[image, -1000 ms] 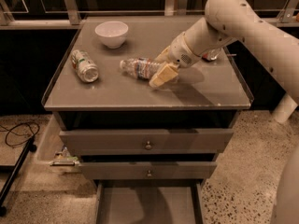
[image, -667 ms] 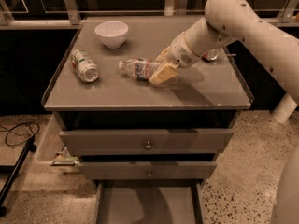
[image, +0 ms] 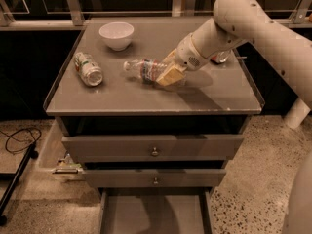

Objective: Place water bottle into bottom drawer

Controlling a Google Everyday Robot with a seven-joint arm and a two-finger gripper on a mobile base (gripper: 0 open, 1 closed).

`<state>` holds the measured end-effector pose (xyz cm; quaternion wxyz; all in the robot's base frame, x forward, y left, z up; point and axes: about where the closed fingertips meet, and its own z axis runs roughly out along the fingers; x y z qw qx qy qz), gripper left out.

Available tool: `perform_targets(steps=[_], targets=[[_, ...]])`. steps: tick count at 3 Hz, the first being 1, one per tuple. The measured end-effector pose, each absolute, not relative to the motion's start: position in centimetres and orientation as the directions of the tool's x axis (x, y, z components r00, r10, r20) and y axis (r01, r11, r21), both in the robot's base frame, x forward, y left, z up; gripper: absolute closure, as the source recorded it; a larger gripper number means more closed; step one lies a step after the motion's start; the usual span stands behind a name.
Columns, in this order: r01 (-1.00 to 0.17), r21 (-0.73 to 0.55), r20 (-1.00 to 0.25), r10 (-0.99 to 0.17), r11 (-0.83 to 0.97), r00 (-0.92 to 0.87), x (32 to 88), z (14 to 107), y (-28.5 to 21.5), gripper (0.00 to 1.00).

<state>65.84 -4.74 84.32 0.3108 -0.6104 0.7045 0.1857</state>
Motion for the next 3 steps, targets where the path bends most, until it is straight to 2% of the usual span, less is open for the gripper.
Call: perform_targets(steps=[3], targets=[[-0.971,-0.168,-0.658,-0.753,0.172,-0.02,59.0,85.2,-7.1,1.0]])
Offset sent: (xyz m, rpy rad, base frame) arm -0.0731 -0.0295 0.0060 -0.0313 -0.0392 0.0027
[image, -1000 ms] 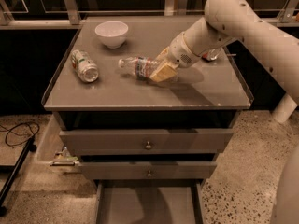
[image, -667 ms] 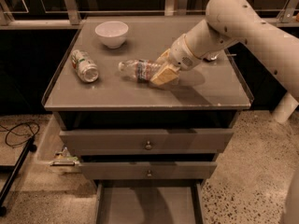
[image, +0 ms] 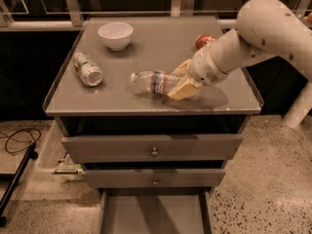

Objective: Place water bottle into bottom drawer

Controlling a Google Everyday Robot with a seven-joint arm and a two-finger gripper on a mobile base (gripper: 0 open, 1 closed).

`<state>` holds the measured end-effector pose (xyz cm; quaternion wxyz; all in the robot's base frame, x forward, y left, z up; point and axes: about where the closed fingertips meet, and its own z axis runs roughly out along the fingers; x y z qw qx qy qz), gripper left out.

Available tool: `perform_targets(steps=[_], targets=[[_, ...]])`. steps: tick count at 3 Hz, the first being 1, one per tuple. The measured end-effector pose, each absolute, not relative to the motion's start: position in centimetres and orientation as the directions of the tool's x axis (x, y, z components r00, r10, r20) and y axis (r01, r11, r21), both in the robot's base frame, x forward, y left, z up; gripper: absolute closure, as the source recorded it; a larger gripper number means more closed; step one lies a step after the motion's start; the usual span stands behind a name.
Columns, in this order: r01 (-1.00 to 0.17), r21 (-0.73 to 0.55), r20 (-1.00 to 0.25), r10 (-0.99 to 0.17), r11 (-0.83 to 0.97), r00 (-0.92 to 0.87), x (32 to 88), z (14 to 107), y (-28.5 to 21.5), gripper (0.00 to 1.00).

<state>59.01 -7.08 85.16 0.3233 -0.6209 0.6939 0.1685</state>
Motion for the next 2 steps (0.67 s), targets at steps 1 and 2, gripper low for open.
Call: perform_targets(steps=[1,2], targets=[[-0.96,-0.2,-0.669,-0.743,0.194,-0.01,55.8,86.0,-9.1,1.0],[-0.946,-0.235,-0.673,-0.74,0.221,-0.005,52.2,86.3,-11.3,1.0]])
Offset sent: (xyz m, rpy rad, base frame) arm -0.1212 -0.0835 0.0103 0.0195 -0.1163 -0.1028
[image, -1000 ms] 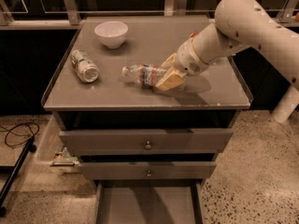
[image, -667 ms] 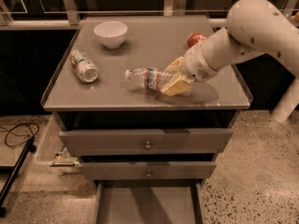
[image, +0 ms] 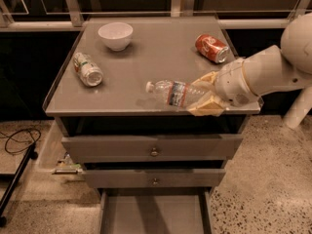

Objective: Place water bottle into bottom drawer

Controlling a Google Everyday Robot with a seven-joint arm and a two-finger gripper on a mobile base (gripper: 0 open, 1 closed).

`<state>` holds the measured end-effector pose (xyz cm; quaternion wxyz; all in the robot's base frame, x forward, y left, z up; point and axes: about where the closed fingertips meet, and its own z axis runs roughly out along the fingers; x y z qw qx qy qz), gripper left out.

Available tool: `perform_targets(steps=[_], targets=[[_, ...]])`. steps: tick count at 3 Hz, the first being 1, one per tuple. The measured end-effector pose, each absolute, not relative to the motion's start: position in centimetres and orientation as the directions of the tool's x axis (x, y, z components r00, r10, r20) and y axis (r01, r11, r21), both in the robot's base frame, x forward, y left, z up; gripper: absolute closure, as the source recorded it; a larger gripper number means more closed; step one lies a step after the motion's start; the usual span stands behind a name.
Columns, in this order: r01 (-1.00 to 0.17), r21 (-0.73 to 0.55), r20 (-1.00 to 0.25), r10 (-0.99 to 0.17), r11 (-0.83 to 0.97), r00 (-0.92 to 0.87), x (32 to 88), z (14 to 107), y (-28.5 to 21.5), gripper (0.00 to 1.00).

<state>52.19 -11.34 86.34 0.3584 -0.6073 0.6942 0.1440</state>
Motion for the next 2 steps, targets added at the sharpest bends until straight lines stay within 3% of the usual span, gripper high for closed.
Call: perform_targets(steps=[2], targets=[[-0.926,-0.268,-0.65,-0.759,0.267,-0.03,42.7,83.2,-15.0,1.0]])
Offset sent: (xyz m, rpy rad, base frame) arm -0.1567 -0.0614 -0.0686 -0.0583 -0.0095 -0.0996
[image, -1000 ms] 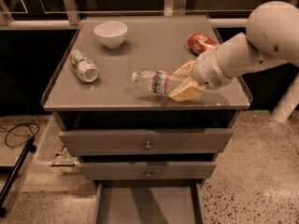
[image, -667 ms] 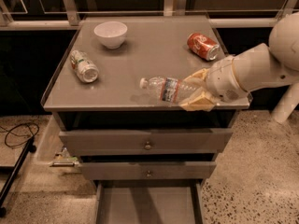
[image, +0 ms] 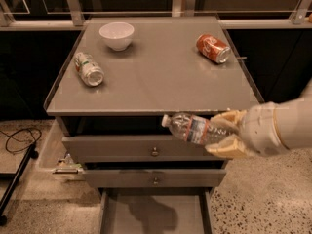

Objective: Place water bottle into bottom drawer

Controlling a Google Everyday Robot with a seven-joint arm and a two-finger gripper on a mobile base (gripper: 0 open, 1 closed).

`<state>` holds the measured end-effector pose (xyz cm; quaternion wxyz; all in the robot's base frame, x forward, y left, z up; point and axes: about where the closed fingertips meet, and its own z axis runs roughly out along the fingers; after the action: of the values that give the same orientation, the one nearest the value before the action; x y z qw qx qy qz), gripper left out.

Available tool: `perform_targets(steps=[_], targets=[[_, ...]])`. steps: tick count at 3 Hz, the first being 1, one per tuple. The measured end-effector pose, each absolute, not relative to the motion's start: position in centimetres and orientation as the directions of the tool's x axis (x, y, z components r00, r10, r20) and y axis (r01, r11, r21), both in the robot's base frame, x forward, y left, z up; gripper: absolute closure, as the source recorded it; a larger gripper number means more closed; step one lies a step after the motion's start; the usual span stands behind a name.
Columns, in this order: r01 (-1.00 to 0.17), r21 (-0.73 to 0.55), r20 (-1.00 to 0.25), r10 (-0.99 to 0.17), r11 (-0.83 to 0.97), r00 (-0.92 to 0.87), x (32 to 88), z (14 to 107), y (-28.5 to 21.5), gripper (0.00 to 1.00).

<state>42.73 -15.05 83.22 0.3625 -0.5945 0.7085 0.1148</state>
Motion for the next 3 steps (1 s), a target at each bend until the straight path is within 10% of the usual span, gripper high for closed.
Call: perform_targets(steps=[3], targets=[[-0.917,-0.102,-0.698,-0.684,0.385,-0.21,39.4,71.0,-17.2,1.0]])
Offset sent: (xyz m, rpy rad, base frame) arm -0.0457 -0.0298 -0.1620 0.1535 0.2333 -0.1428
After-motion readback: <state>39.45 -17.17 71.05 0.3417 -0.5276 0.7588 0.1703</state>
